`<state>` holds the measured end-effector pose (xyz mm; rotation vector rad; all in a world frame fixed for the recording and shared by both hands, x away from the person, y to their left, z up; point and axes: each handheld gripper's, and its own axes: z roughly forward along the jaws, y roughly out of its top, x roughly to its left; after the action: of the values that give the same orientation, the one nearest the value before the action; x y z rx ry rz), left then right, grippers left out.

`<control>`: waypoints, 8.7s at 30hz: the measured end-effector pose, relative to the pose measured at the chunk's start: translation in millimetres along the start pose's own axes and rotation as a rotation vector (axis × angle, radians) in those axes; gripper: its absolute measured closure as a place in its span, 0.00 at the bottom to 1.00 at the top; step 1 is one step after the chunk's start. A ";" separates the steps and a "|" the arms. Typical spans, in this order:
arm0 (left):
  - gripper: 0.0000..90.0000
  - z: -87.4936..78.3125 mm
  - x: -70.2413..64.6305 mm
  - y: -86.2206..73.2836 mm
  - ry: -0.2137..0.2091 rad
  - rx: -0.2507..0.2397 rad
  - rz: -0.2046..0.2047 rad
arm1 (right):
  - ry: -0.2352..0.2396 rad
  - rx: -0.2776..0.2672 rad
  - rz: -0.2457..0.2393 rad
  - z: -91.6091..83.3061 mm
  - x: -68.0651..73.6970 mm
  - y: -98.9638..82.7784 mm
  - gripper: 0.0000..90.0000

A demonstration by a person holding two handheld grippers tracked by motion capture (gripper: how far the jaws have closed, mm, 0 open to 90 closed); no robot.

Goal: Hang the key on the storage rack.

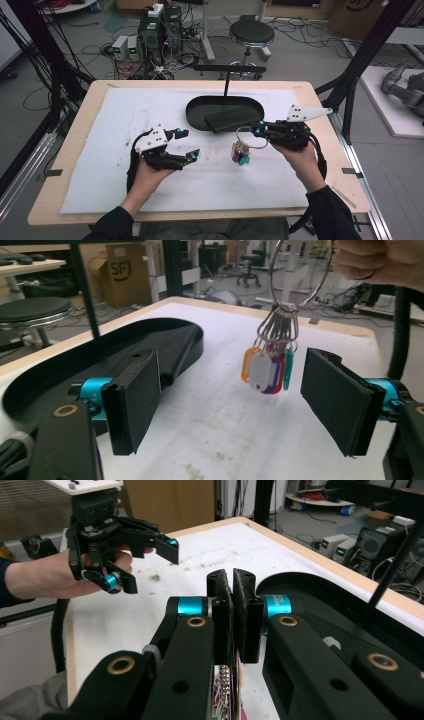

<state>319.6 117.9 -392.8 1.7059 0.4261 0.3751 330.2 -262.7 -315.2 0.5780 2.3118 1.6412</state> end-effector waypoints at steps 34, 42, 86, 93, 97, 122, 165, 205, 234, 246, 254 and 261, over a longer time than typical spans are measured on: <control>0.68 56.8 -21.3 34.7 -0.227 -0.025 0.062 | 0.174 -0.014 -0.038 18.6 19.0 5.2 0.97; 0.85 57.7 -23.9 35.1 -0.241 -0.030 0.093 | 0.189 -0.014 -0.039 19.6 19.9 5.1 0.97; 0.96 21.0 8.6 62.6 -0.036 -0.108 0.107 | -0.257 -0.048 0.211 -32.6 -35.7 -73.2 0.36; 0.96 13.9 22.5 73.5 0.017 -0.118 0.103 | -0.297 -0.005 0.247 -32.6 -44.2 -91.2 0.36; 0.96 12.3 30.1 79.6 0.043 -0.128 0.095 | -0.316 -0.007 0.262 -33.8 -48.1 -98.4 0.35; 0.96 28.0 78.2 94.8 0.196 -0.138 0.059 | -0.376 0.009 0.288 -35.7 -53.7 -106.7 0.36; 0.96 72.5 123.8 60.4 0.288 -0.103 -0.121 | -0.379 0.004 0.306 -36.7 -55.8 -107.6 0.37; 0.90 78.8 137.6 40.4 0.377 -0.071 -0.204 | -0.379 0.004 0.301 -36.2 -55.8 -107.5 0.38; 0.28 1.2 63.6 56.3 0.387 -0.011 -0.046 | -0.394 0.009 0.279 -39.8 -56.2 -106.9 0.37; 0.27 -43.9 28.5 1.3 0.364 0.063 -0.068 | -0.447 0.000 0.235 -50.9 -57.4 -104.9 0.32; 0.27 -60.0 34.1 -28.9 0.409 0.086 -0.094 | -0.457 0.024 0.216 -47.4 -58.8 -107.2 0.31; 0.26 -62.5 36.8 -34.5 0.431 0.112 -0.073 | -0.452 0.086 0.181 -37.1 -56.3 -109.6 0.31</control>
<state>319.8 194.9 -415.6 1.7099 0.8337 0.6801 345.6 -351.0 -407.5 1.0806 2.0459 1.3115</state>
